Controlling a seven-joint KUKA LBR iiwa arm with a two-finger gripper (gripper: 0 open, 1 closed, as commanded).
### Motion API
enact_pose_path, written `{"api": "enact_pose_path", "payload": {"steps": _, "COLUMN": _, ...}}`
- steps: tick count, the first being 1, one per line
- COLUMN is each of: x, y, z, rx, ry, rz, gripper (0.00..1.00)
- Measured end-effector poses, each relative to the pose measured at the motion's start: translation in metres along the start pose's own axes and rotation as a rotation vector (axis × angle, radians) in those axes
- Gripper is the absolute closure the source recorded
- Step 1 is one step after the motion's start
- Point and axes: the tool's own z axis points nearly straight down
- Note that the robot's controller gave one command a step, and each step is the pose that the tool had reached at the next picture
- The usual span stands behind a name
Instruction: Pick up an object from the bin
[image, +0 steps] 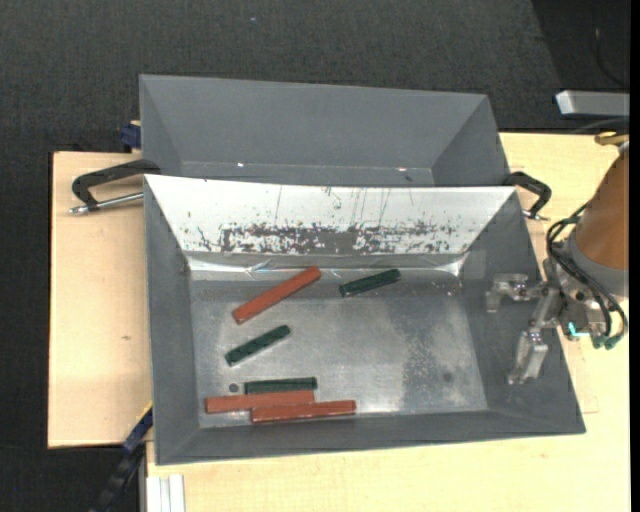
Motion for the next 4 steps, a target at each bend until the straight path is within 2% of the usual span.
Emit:
{"api": "enact_pose_path", "payload": {"steps": 1, "x": -0.002, "y": 0.001, "z": -0.004, "rx": 0.002, "ry": -0.008, "rz": -0.002, "gripper": 0.0}}
{"api": "enact_pose_path", "payload": {"steps": 2, "x": -0.043, "y": 0.008, "z": 0.026, "rx": 0.004, "ry": -0.017, "rz": 0.101, "gripper": 0.0}}
{"api": "enact_pose_path", "payload": {"steps": 3, "x": -0.074, "y": 0.032, "z": 0.057, "rx": 0.002, "ry": -0.01, "rz": 0.083, "gripper": 0.0}}
{"api": "enact_pose_path", "payload": {"steps": 4, "x": -0.083, "y": 0.141, "z": 0.023, "rx": 0.001, "ry": -0.01, "rz": -0.121, "gripper": 1.0}}
